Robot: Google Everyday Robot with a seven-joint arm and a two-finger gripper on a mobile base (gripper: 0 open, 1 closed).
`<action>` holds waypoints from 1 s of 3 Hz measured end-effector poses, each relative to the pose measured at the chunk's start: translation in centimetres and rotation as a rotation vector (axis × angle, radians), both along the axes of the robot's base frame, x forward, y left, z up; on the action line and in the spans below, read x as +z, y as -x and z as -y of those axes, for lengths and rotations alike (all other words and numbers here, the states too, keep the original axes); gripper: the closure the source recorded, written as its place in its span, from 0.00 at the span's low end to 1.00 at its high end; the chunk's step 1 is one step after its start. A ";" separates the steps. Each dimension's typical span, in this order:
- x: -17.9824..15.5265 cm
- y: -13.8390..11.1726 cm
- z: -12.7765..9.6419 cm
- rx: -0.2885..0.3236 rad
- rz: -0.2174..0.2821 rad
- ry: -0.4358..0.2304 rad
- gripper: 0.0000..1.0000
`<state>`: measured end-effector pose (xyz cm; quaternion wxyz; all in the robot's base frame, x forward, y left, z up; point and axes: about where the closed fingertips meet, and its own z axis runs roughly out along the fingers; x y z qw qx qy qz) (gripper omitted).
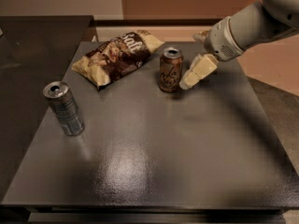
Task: Knock orange can over
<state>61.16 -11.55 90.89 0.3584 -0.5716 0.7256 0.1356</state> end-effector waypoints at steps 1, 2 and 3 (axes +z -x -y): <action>-1.1 -1.4 -1.2 0.031 -0.047 -0.050 0.00; -1.8 -2.0 -2.1 0.069 -0.090 -0.089 0.00; -1.6 -1.6 -2.8 0.108 -0.118 -0.130 0.00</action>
Offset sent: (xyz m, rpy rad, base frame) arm 0.0263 0.0264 -0.0217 0.1332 0.1353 0.1071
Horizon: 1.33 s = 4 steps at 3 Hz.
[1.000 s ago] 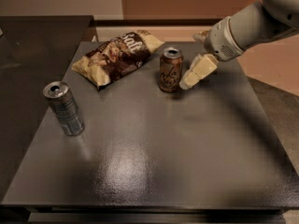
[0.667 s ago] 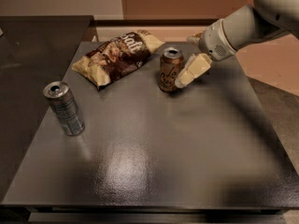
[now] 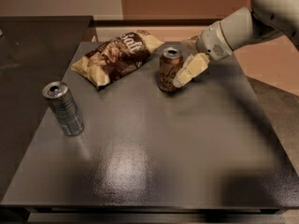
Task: Knock orange can over
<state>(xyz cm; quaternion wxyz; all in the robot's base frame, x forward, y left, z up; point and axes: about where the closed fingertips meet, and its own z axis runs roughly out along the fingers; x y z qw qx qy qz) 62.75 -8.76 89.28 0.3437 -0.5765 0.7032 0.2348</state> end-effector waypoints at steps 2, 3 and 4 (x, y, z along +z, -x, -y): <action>1.1 1.6 -1.4 0.074 -0.017 -0.074 0.00; 0.8 2.1 -2.4 0.098 -0.023 -0.082 0.00; 0.5 2.2 -3.0 0.107 -0.023 -0.080 0.00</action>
Offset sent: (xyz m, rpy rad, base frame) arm -0.0265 0.0177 0.0177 0.1067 0.0196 0.1087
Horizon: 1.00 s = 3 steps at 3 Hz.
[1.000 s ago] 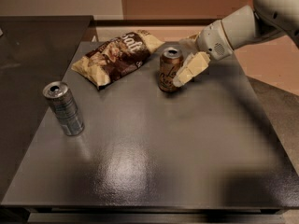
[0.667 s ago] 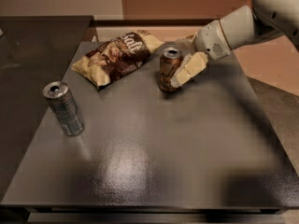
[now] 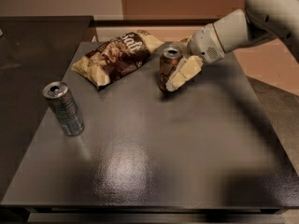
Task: Knock orange can over
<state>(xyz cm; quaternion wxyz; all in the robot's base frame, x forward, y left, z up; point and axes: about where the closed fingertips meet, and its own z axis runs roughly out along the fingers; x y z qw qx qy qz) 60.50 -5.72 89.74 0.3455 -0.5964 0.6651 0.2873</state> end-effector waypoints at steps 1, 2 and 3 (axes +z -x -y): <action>-0.3 0.2 -0.4 0.006 0.000 -0.004 0.18; -0.4 0.2 -0.6 0.005 -0.003 -0.018 0.41; -0.3 0.3 -0.6 0.000 -0.002 -0.035 0.64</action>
Offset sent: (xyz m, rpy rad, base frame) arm -0.0020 0.0025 -0.0028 0.0369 0.0017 -0.0060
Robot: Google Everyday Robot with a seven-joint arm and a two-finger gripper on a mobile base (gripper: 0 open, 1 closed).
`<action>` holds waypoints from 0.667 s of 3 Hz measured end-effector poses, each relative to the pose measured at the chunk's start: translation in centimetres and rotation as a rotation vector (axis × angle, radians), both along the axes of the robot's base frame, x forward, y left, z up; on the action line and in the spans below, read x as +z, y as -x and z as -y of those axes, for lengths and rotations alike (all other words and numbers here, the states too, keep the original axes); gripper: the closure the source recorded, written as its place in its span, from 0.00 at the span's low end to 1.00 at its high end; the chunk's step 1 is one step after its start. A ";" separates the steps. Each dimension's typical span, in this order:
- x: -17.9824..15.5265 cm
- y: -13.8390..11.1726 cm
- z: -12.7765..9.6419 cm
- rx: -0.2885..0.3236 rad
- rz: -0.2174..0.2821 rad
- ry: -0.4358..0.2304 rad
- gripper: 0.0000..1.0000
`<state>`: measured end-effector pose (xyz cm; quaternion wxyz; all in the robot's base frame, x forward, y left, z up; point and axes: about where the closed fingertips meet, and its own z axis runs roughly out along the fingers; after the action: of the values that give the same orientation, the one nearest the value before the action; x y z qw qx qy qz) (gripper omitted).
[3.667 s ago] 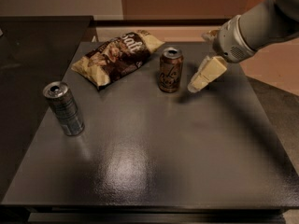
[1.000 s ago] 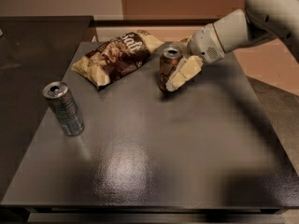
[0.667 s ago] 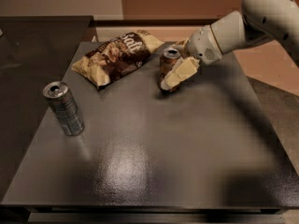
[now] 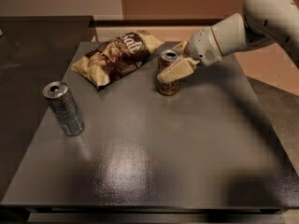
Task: Knock orange can over
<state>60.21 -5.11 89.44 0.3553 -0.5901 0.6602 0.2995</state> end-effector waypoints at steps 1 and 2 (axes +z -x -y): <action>1.2 0.4 0.6 -0.005 0.025 0.020 0.87; 3.0 1.8 1.7 0.011 0.077 0.116 1.00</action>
Offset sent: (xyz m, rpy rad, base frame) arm -0.0377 -0.0396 0.0608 -0.2624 -0.1615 0.0212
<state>58.40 -6.81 92.42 0.3440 -0.6242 0.6591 0.2399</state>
